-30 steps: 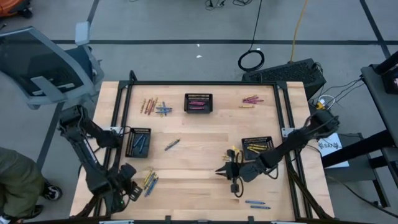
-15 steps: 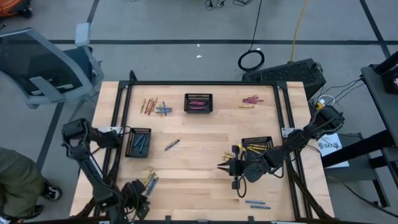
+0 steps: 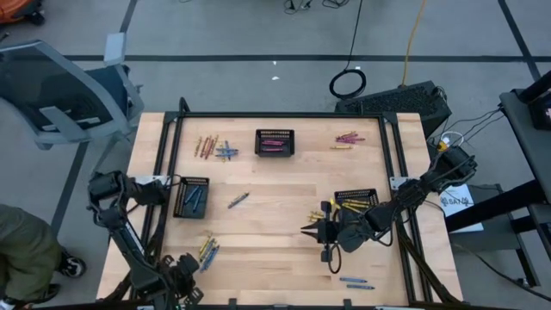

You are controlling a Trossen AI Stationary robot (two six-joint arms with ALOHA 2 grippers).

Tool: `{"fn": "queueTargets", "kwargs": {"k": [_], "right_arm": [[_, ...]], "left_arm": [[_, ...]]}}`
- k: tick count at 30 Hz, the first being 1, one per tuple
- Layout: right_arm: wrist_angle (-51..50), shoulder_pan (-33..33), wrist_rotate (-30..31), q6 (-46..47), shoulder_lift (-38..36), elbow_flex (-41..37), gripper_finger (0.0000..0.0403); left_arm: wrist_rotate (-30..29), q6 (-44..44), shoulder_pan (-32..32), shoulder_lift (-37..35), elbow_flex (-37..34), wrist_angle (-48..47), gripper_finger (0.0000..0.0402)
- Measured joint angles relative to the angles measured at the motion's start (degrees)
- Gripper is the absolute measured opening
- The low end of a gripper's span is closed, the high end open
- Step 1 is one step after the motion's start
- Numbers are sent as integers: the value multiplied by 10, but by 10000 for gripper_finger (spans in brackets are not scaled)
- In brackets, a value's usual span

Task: Sort crayons
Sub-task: Put the blue crayon into the bottom left black bin

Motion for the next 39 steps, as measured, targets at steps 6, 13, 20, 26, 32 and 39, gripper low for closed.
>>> {"fn": "queueTargets", "kwargs": {"k": [6,13,20,26,32,39], "right_arm": [[0,0,0,-5,0,0,22],[0,0,0,-13,0,0,22],[0,0,0,-13,0,0,22],[0,0,0,-13,0,0,22],[0,0,0,-13,0,0,22],[0,0,0,-13,0,0,22]], "left_arm": [[-11,-39,17,0,-3,-16,79],[-2,-35,44,0,-3,-28,141],[-2,1,65,0,-3,-27,152],[-2,5,70,4,-3,-29,152],[32,14,70,33,-2,-28,152],[29,16,69,36,-1,-29,133]]}}
